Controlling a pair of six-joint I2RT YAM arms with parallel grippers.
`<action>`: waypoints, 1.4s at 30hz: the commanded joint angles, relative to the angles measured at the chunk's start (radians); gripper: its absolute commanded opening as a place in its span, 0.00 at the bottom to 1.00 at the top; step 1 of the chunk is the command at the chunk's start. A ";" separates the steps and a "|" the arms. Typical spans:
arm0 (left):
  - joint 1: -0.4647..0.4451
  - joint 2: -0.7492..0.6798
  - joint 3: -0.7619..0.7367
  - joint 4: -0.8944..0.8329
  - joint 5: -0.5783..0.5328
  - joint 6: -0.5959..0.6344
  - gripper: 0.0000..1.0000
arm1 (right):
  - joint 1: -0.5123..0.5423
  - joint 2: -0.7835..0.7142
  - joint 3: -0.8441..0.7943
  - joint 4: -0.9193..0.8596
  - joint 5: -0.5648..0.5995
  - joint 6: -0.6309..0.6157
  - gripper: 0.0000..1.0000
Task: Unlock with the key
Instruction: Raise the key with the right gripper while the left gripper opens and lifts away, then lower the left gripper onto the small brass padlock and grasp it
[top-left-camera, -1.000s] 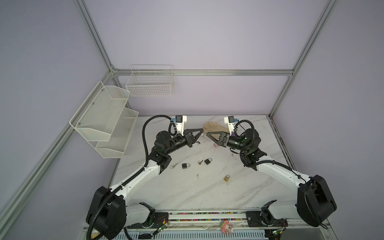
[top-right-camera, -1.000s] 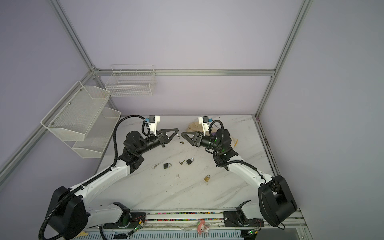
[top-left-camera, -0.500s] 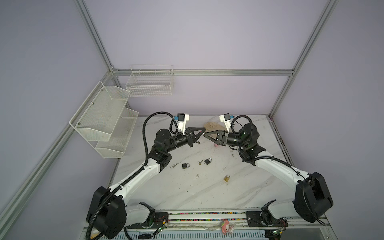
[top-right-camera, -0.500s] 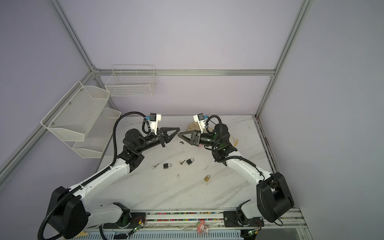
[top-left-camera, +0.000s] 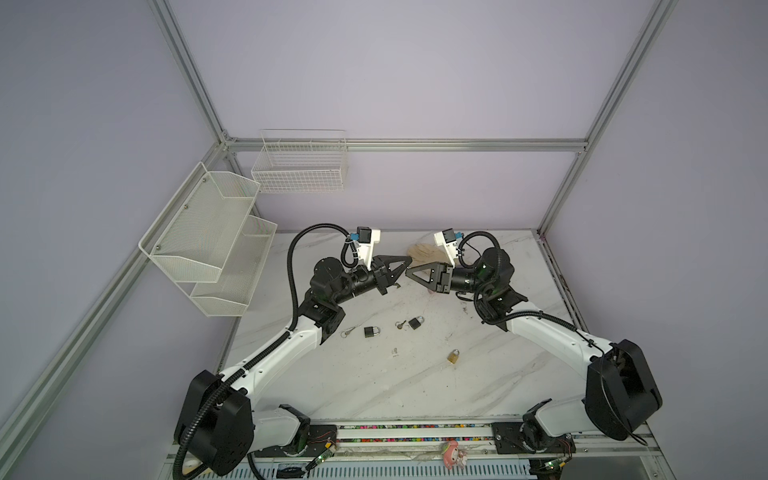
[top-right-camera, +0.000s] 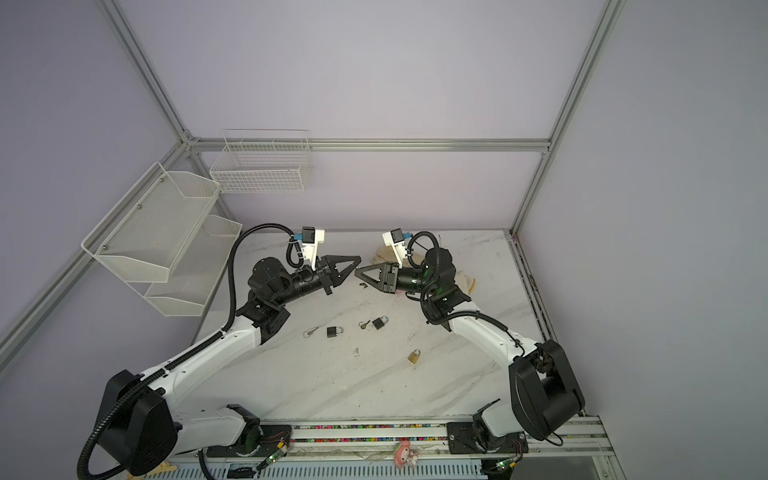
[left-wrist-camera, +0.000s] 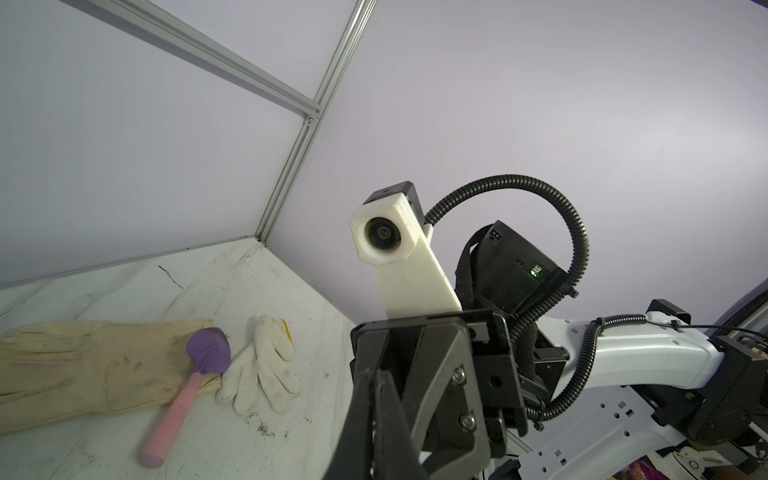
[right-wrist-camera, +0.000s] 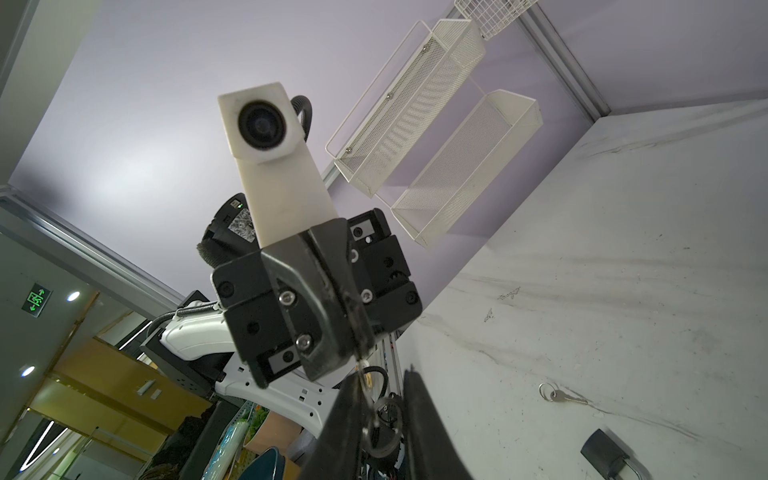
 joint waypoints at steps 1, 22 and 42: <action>-0.004 -0.010 0.096 0.020 -0.004 0.027 0.00 | 0.005 -0.012 0.011 0.027 -0.008 -0.004 0.11; -0.003 -0.046 0.087 -0.076 -0.115 0.057 0.41 | -0.008 -0.132 0.056 -0.354 0.216 -0.174 0.00; -0.384 0.064 0.148 -0.880 -0.606 -0.078 0.61 | -0.338 -0.241 -0.200 -0.717 0.371 -0.244 0.00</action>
